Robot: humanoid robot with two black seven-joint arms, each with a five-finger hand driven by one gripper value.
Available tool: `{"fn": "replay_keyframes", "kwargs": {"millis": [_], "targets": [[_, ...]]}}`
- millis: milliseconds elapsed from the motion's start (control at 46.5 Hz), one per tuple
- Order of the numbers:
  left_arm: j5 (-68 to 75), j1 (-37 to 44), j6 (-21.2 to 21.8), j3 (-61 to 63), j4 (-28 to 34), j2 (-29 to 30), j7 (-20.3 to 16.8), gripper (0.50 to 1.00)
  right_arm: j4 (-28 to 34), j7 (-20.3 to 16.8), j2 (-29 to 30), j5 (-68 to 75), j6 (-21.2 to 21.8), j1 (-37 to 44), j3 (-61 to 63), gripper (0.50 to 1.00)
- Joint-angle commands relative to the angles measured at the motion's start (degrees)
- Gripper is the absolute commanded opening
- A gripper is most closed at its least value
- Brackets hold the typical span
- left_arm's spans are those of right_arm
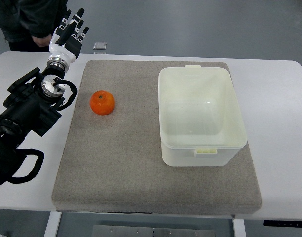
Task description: Put orange in box with left hand
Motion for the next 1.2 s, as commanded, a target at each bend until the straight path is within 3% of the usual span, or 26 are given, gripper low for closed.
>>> {"fn": "replay_keyframes", "kwargs": {"millis": [0, 1183], "targets": [[0.0, 0.0, 0.0, 0.1, 0.0, 0.0, 0.0, 0.992, 0.0, 0.0, 0.0, 0.0, 0.0, 0.0, 0.0, 0.926], [-0.2, 0.4, 0.2, -0.3, -0.9, 1.7, -0.6, 0.99, 0.0, 0.0, 0.0, 0.0, -0.1, 0.0, 0.0, 0.926]]}}
